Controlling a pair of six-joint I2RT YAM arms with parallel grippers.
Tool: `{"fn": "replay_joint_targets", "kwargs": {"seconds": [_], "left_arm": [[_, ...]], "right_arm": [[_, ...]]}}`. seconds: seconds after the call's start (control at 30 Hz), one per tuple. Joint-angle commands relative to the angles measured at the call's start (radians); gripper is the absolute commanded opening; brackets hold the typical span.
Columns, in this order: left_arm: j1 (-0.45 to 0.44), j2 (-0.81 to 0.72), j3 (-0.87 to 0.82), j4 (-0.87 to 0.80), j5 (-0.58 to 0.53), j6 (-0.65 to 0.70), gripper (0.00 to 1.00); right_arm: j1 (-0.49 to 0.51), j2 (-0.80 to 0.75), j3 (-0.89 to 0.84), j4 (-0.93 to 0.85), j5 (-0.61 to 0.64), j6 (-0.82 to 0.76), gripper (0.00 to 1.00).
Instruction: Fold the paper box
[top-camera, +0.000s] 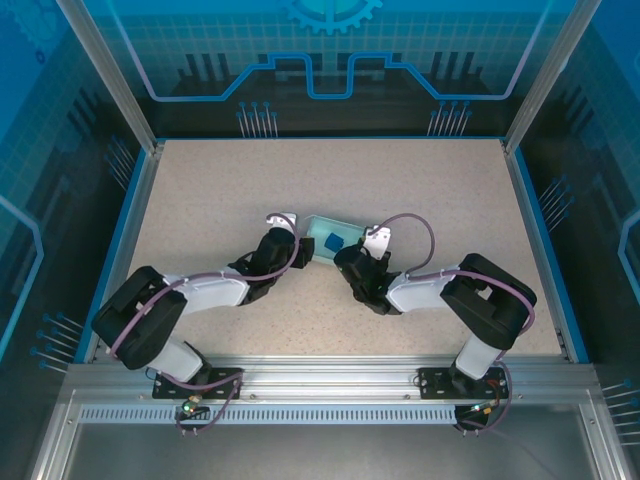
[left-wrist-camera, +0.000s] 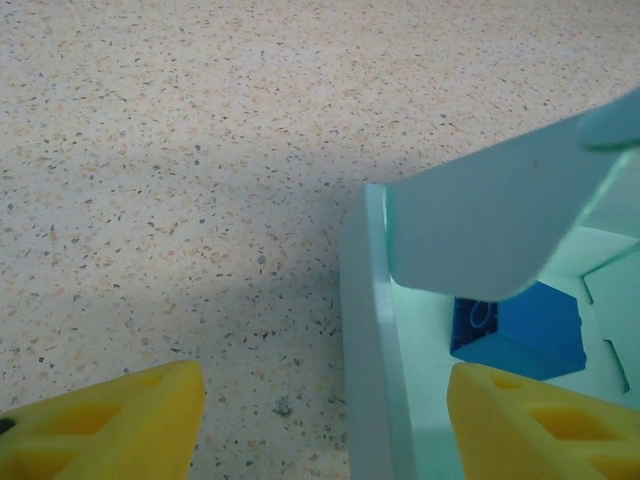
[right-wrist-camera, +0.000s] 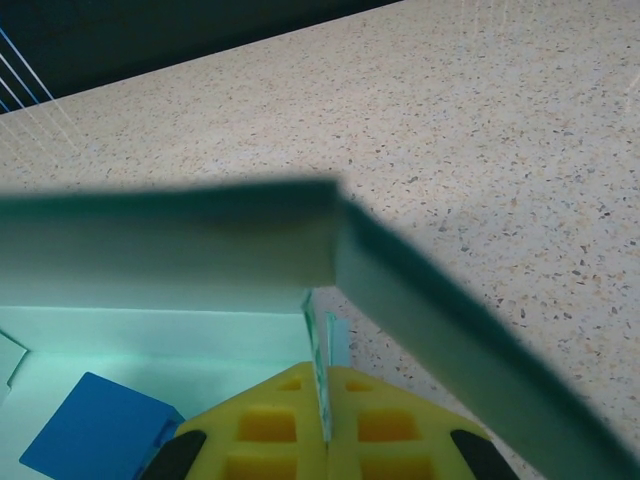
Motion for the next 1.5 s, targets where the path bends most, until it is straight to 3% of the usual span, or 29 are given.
{"fn": "replay_joint_targets", "kwargs": {"seconds": [0.0, 0.3, 0.53, 0.93, 1.3, 1.47], "left_arm": [[0.013, -0.062, -0.016, -0.032, 0.046, 0.011, 0.67], [0.081, -0.174, 0.036, -0.159, 0.271, 0.121, 0.73], [0.084, -0.112, 0.116, -0.2, 0.265, 0.212, 0.73], [0.101, -0.264, 0.146, -0.281, 0.294, 0.266, 0.75], [0.178, -0.126, 0.209, -0.313, 0.458, 0.465, 0.79], [0.188, -0.048, 0.247, -0.291, 0.491, 0.48, 0.7]], "right_arm": [[0.004, 0.01, 0.001, -0.137, -0.013, -0.024, 0.0], [-0.009, 0.007, 0.026, -0.157, -0.023, -0.045, 0.0], [-0.013, 0.025, 0.049, -0.189, -0.037, -0.061, 0.0], [-0.021, 0.028, 0.063, -0.198, -0.041, -0.079, 0.0], [-0.026, 0.032, 0.07, -0.197, -0.056, -0.09, 0.0], [-0.026, 0.032, 0.078, -0.197, -0.057, -0.099, 0.0]]}}
